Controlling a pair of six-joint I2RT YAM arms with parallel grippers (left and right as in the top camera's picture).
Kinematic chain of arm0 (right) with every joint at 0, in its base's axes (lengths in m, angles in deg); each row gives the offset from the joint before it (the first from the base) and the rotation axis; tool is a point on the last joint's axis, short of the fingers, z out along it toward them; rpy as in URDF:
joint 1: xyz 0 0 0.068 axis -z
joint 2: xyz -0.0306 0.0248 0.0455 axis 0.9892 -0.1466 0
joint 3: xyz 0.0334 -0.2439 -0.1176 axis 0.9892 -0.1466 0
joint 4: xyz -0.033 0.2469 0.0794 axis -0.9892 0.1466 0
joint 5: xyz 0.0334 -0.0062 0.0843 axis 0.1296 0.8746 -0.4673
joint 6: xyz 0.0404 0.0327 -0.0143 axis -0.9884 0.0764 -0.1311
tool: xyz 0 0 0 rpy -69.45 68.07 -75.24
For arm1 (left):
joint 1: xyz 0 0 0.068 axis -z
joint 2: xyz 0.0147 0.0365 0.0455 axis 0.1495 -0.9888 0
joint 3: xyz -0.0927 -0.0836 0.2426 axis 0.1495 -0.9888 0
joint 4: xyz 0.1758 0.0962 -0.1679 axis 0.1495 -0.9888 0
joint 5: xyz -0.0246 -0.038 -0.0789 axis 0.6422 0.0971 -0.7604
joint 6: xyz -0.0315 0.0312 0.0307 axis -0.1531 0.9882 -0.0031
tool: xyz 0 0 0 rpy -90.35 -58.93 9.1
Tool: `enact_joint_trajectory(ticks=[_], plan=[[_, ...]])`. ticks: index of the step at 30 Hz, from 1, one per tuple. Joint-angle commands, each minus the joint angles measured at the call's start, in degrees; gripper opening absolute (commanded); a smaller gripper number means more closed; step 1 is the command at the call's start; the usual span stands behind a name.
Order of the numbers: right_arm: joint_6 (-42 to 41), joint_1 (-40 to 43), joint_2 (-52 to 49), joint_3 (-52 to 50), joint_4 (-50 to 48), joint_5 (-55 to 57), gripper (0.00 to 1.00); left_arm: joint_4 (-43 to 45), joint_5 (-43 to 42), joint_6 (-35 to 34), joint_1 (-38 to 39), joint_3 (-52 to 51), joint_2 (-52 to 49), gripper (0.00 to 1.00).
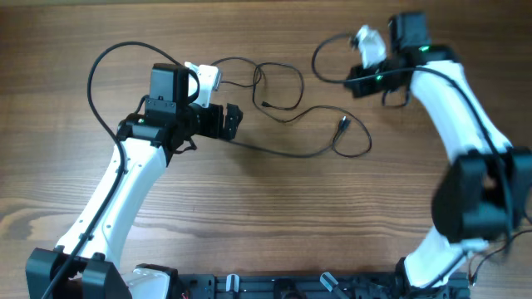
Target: Untangle cables
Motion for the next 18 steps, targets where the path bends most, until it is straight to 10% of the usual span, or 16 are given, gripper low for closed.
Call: enact_joint_trajectory(ticks=[1, 4, 6, 18], plan=[[-0.57, -0.09, 10.43, 4.22, 2.93, -0.59, 0.14, -0.22, -3.58, 1.11, -0.22, -0.28, -0.42, 1.00], [2.75, -0.09, 11.23, 3.87, 7.52, 4.44, 0.73, -0.48, -4.26, 1.14, -0.22, -0.28, -0.42, 1.00], [3.89, -0.09, 9.57, 2.84, 7.65, 7.43, 0.88, -0.37, -4.24, 1.14, -0.22, -0.28, -0.42, 1.00], [0.79, -5.49, -10.40, 2.84, 2.93, 16.00, 0.99, 2.97, -1.62, -0.83, -0.22, -0.28, -0.42, 1.00]])
